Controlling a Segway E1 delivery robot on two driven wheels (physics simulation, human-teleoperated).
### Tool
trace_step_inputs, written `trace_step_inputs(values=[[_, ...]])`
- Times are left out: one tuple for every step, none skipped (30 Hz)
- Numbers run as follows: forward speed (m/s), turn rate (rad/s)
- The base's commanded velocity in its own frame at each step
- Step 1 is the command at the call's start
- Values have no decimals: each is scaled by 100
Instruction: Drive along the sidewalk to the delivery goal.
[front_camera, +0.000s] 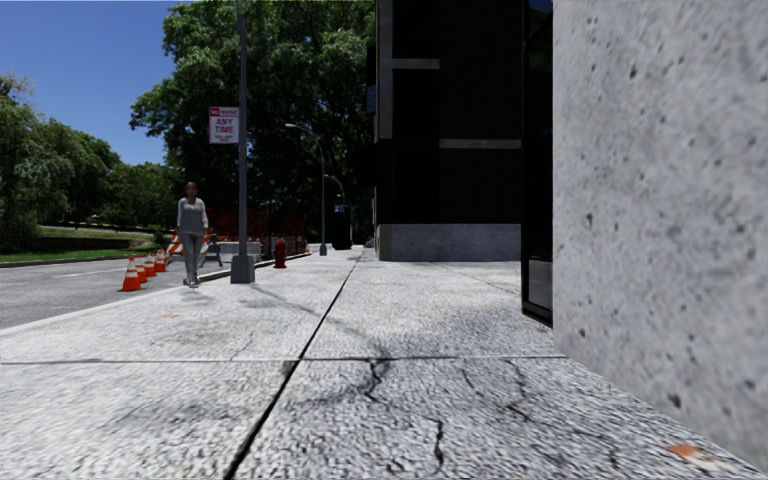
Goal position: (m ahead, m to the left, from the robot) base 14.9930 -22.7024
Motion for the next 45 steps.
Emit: trace_step_inputs(values=[[200,0],[200,0],[200,0],[200,0],[200,0],[200,0],[200,0],[200,0],[200,0],[200,0],[200,0],[200,0],[200,0],[200,0],[200,0],[200,0],[200,0],[200,0],[200,0],[200,0],[200,0],[200,0],[200,0],[200,0],[200,0],[200,0],[200,0],[200,0],[200,0],[200,0],[200,0],[200,0],[200,0],[200,0],[200,0],[200,-15],[200,-24],[200,-36],[200,-36],[200,-42],[200,-44],[200,-44],[200,-44],[200,-44],[200,-44]])
